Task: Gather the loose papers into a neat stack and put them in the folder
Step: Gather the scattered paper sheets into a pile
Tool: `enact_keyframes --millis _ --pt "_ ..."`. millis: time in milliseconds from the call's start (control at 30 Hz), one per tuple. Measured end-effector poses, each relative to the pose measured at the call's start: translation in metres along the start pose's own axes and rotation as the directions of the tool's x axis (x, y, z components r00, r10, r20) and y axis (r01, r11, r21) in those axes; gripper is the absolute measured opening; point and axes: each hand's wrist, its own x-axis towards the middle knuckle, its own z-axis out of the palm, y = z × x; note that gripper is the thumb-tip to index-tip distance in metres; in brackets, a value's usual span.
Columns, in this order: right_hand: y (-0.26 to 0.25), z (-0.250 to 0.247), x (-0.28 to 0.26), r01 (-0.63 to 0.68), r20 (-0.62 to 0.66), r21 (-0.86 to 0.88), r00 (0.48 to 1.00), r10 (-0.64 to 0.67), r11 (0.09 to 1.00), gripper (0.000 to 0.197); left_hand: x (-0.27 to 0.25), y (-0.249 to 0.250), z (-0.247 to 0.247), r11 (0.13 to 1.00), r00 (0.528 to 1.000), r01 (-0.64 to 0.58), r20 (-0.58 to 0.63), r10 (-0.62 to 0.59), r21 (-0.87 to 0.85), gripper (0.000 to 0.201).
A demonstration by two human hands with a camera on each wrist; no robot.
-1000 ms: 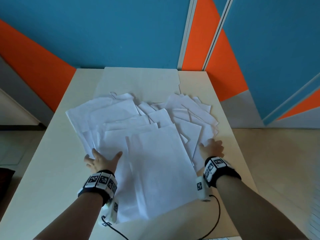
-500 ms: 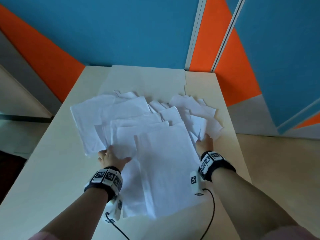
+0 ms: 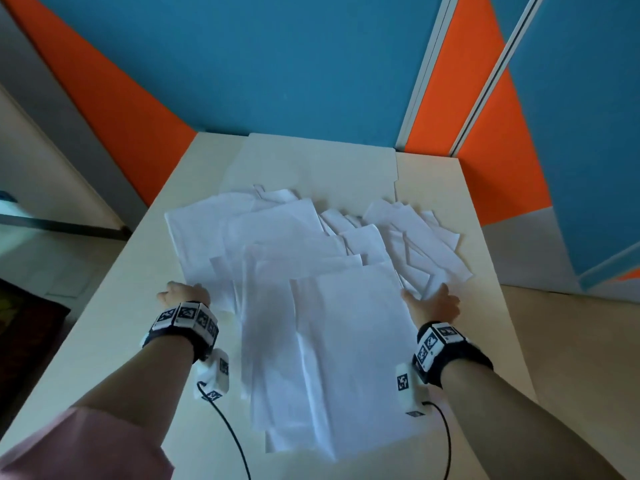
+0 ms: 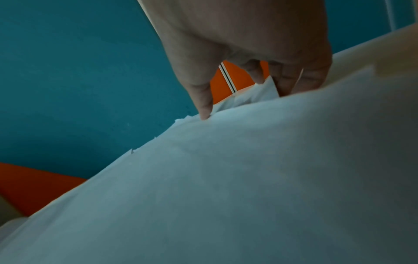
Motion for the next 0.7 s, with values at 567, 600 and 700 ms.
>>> enact_keyframes --millis 567,600,700 --pt "-0.018 0.028 -0.022 -0.103 -0.088 0.115 0.990 0.114 0.988 0.080 0.030 -0.005 -0.019 0.955 0.748 -0.024 0.628 0.214 -0.296 0.027" --pt "-0.018 0.026 -0.022 -0.133 -0.111 0.061 0.984 0.139 0.989 0.077 0.036 -0.005 -0.022 0.923 0.773 0.062 0.603 0.197 -0.380 0.031" --pt "-0.013 0.027 -0.024 -0.192 -0.137 -0.067 0.974 0.182 0.979 0.073 0.042 0.004 -0.020 0.905 0.809 0.052 0.550 0.210 -0.422 0.044"
